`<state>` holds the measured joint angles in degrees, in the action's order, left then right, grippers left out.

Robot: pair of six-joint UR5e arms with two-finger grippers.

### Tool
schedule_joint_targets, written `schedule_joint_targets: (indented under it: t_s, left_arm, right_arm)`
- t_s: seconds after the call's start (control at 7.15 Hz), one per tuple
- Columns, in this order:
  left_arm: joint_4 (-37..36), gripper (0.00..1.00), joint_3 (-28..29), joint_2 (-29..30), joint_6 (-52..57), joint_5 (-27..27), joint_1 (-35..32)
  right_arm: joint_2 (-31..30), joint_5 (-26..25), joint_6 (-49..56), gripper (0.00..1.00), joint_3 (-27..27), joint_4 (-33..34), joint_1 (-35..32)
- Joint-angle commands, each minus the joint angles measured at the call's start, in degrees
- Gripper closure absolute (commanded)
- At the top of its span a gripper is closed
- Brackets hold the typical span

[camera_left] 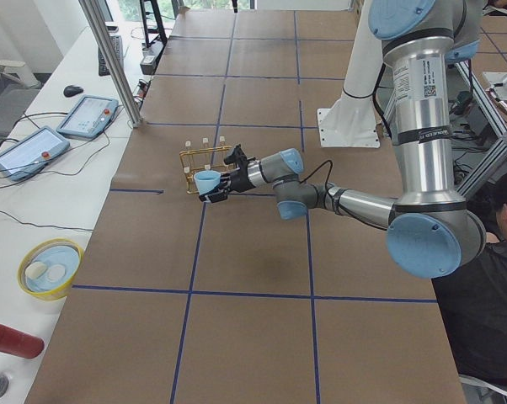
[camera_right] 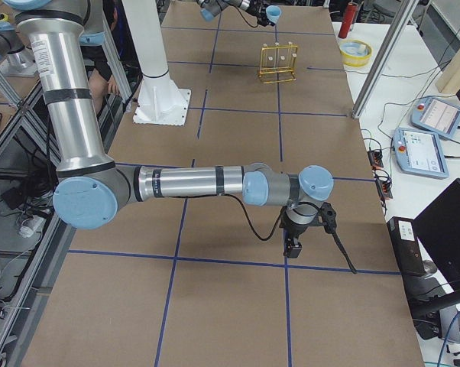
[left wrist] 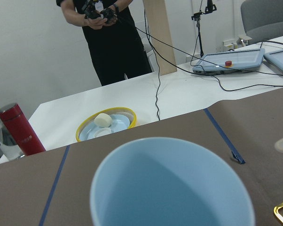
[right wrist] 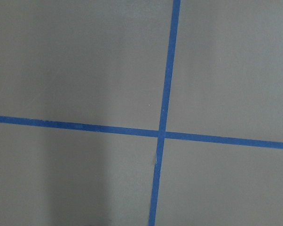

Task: Hang cup on cup holder
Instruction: 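Lift the cup with the left gripper and tilt it sideways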

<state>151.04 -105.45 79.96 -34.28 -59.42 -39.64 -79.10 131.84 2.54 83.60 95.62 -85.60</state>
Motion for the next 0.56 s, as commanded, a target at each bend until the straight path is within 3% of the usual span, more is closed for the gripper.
schedule_joint_targets:
  t_s: [0.0,0.42]
  left_arm:
    - [-3.01,0.64,-2.13,0.02,9.80,0.01,-0.09]
    - [-4.43,0.69,-4.94,0.02,27.36,0.97,-0.09]
  right_arm:
    - [0.00,0.00,0.01,0.00,-0.02,0.00,0.00]
    - [0.00,0.00,0.01,0.00,-0.02,0.00,0.00]
